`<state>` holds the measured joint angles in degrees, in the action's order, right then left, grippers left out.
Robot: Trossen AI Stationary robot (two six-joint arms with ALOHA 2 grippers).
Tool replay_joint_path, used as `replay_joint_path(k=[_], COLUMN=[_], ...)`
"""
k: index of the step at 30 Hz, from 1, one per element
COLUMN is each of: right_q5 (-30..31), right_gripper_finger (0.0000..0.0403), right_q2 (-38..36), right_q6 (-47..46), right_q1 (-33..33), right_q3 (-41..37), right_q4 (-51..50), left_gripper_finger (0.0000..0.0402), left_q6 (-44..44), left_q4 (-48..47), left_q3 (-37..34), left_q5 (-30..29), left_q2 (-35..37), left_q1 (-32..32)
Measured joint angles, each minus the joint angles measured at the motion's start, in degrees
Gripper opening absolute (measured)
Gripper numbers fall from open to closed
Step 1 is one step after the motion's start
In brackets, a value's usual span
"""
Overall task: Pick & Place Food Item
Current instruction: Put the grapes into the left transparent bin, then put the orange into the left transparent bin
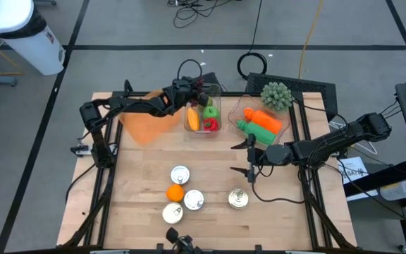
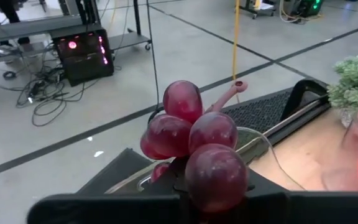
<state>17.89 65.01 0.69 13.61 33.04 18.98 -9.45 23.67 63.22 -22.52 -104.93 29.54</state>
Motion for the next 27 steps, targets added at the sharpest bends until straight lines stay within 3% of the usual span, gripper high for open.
replay_joint_path(k=[14,21,27], right_q5=[0.0,0.0,0.0], right_gripper_finger=[0.0357,0.0357,0.0357], right_q2=[0.0,0.0,0.0], right_q6=[0.0,0.0,0.0], right_q1=[0.0,0.0,0.0], right_q3=[0.0,0.0,0.1], right_q4=[0.0,0.0,-0.3], left_gripper_finger=[0.022,0.026,0.0268], left_q6=[0.8,6.4,14.1], left_q4=[-0.3,-1.7,-11.8], left_q3=[0.0,0.0,0.0], left_q5=[-6.1,-6.0,-6.0], left_q2=[0.0,1.1,10.8], left_q1=[-0.2,-2.8,-7.9])
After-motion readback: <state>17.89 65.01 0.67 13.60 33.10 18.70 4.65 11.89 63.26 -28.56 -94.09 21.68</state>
